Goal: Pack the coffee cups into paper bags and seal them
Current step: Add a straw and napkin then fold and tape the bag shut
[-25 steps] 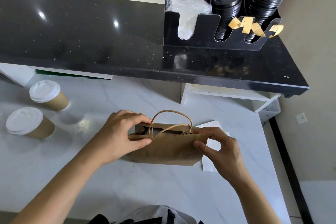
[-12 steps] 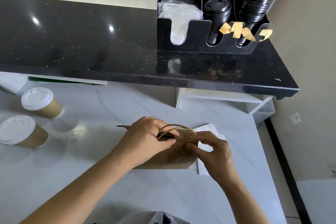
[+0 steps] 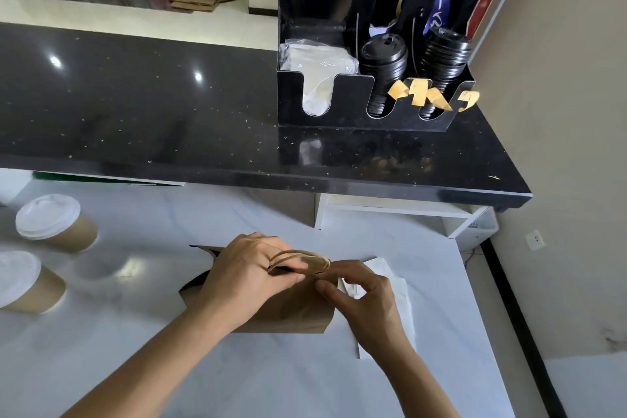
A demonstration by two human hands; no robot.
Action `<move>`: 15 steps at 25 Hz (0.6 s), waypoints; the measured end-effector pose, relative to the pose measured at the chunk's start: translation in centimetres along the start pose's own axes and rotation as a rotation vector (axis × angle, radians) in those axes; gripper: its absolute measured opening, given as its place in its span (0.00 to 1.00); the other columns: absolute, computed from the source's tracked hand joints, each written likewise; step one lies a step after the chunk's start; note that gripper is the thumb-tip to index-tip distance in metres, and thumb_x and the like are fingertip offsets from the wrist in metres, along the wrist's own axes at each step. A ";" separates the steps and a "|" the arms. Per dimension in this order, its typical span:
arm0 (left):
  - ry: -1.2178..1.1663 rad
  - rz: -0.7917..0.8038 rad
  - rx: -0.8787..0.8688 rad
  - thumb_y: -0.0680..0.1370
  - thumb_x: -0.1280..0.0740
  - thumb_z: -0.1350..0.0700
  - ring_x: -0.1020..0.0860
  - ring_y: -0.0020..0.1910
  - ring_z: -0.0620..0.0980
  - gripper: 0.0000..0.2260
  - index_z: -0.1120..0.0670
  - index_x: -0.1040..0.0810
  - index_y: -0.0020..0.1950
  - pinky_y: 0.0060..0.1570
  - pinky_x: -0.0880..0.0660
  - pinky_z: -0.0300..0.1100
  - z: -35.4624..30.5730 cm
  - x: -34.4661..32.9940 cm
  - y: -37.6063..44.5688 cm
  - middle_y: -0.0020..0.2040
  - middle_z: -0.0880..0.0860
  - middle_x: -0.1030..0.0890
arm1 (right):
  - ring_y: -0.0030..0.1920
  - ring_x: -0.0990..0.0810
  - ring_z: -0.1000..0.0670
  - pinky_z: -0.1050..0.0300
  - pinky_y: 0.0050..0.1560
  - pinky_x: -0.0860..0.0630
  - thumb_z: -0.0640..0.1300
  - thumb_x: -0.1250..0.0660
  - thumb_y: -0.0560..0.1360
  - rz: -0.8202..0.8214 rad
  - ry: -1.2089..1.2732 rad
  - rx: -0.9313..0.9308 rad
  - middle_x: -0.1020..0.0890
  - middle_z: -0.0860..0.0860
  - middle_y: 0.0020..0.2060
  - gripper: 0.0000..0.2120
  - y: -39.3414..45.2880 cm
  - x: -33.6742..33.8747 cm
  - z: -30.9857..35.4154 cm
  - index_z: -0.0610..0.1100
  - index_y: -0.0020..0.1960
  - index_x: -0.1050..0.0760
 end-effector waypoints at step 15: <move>-0.044 -0.029 0.045 0.70 0.31 0.37 0.21 0.49 0.40 0.10 0.37 0.13 0.45 0.51 0.24 0.45 0.4 0.1 0.0 0.47 0.32 0.17 | 0.46 0.19 0.54 0.51 0.53 0.24 0.46 0.29 0.78 -0.586 -0.439 0.338 0.17 0.60 0.42 0.01 14.3 7.7 7.3 0.50 0.49 0.18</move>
Point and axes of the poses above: each hand's wrist, its own y-axis towards the middle knuckle, its own x-axis out of the back of the hand, z = x × y, the point moved 2 cm from there along y, towards the middle knuckle
